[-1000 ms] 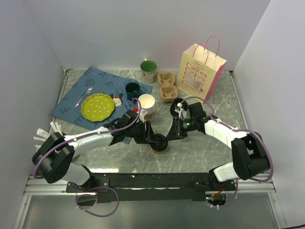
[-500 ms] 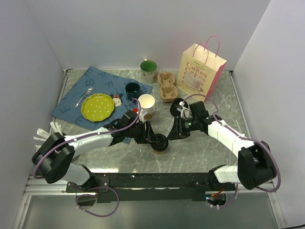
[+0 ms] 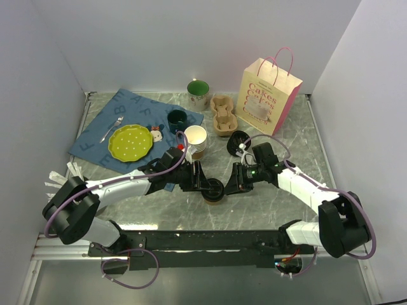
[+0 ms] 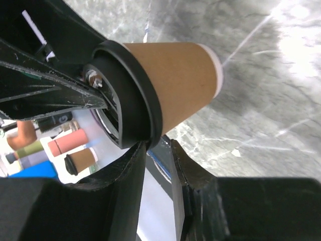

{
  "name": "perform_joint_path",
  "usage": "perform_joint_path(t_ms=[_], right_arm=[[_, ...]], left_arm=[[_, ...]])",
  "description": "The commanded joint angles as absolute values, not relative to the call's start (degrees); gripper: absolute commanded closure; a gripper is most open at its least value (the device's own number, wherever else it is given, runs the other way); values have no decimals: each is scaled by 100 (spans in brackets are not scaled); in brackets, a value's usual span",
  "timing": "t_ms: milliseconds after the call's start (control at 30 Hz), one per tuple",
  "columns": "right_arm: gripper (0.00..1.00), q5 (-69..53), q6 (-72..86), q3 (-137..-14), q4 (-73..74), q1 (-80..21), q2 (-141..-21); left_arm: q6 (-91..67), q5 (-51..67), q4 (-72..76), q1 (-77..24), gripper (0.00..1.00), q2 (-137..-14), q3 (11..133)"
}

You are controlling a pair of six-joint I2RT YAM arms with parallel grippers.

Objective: Pack the takeout coffee

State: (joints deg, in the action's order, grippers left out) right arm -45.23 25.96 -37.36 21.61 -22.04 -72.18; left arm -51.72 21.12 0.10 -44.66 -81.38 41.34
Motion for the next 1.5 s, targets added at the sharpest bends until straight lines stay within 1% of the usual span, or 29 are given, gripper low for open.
perform_joint_path(t_ms=[0,100,200,333,433,567,667,767,800,867,900,1000,1133,1267,1367,1467], right_arm=[[67,-4710,2812,-3604,1688,-2364,-7374],[67,-4606,2900,-3498,1547,-2373,-7383],[71,-4413,2787,-3437,1643,-2373,-7444],[75,-3869,2663,-3218,1539,-2364,-7620],[75,-3649,2611,-2971,1240,-2364,-7865],[75,-3454,2426,-3040,1406,-2356,-7946],[72,-3498,2382,-3462,1941,-2355,-7542],[63,-3682,2452,-3954,2285,-2355,-7041],[57,-3796,2478,-4129,2320,-2364,-6857],[52,-3893,2548,-4245,2399,-2355,-6768],[47,-3963,2566,-4289,2391,-2364,-6724],[42,-3990,2628,-4263,2329,-2382,-6706],[37,-3982,2619,-4306,2259,-2399,-6837],[37,-3981,2531,-4456,2259,-2461,-7127],[37,-4034,2514,-4543,2215,-2566,-7268],[36,-3999,2522,-4614,2215,-2698,-7382]], left_arm=[[-4895,1793,-721,-4518,44,-8402,3797],[-4904,1819,-712,-4518,45,-8437,3797],[-4939,1802,-703,-4518,45,-8446,3788],[-5053,1784,-651,-4518,45,-8490,3683],[-5194,1749,-572,-4518,45,-8464,3533],[-5326,1784,-492,-4518,46,-8376,3445],[-5431,1872,-475,-4518,46,-8271,3498],[-5589,1986,-404,-4518,45,-8122,3603],[-5659,2004,-396,-4518,45,-8078,3673],[-5713,2074,-369,-4518,44,-7990,3787],[-5730,2092,-387,-4518,44,-7963,3832],[-5731,2153,-465,-4518,42,-7858,4042],[-5634,2197,-641,-4518,37,-7770,4332],[-5528,2223,-870,-4518,30,-7708,4692],[-5458,2215,-993,-4518,27,-7673,4842],[-5379,2206,-1081,-4518,26,-7638,4930]])
